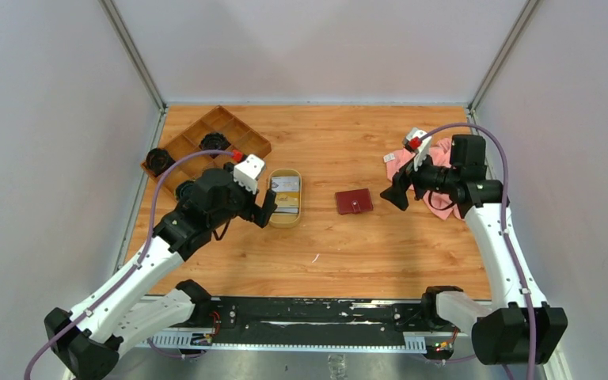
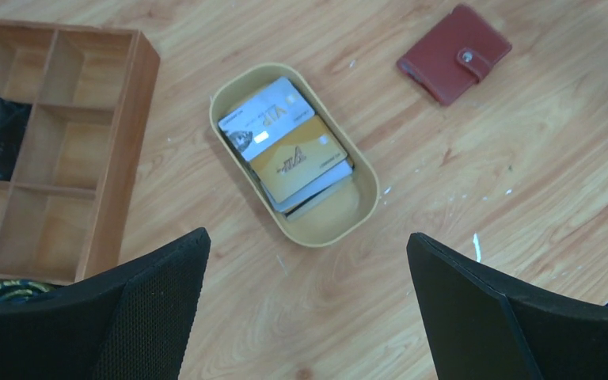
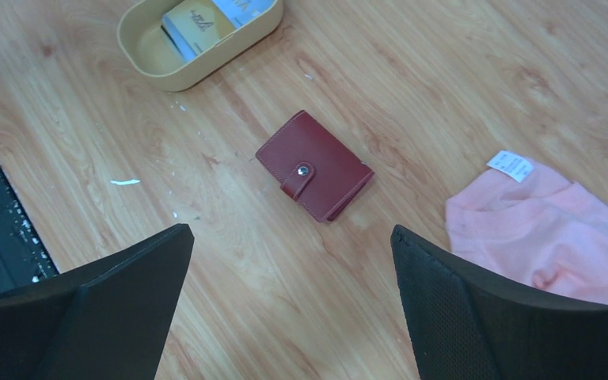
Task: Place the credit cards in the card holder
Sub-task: Pick up the card holder from the center of the board.
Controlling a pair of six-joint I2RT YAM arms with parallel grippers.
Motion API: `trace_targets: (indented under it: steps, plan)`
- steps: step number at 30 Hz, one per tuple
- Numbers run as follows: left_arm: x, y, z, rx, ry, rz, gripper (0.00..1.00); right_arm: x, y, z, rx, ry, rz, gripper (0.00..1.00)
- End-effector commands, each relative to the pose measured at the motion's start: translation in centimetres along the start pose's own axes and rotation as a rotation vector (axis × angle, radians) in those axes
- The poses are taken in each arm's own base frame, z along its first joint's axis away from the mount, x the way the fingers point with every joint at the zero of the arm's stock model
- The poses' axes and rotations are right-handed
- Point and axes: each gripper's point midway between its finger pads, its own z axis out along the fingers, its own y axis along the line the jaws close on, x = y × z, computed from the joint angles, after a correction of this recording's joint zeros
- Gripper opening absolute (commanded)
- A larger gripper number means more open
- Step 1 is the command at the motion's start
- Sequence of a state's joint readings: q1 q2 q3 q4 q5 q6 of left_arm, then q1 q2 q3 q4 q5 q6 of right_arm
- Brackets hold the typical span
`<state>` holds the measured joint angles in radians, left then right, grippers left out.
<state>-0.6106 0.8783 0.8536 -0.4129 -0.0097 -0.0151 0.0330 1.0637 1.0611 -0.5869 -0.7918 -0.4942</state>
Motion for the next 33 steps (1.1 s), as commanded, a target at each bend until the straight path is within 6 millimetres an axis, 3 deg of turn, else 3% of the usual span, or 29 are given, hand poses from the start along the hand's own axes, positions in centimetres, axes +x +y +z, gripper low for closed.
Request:
trace_targets:
  steps: [1,6,9,18,33]
  plan:
    - [-0.4,0.1,-0.5,0.002,-0.101,0.063,1.0,0.9,1.5,0.7,-0.105,-0.061,-0.017,1.0]
    - [0.0,-0.4,-0.6,0.037,-0.16,0.106,1.0,2.4,4.1,1.7,-0.246,-0.11,0.008,1.0]
    - [0.3,-0.3,-0.4,0.033,-0.156,0.118,1.0,2.2,4.7,1.6,-0.269,-0.127,-0.007,1.0]
    - [1.0,-0.6,0.4,0.065,-0.13,0.116,1.0,2.4,3.3,0.9,-0.146,-0.081,-0.06,1.0]
    - [-0.4,-3.0,-0.5,0.188,-0.156,0.053,1.0,3.2,2.5,0.2,-0.069,-0.031,-0.107,1.0]
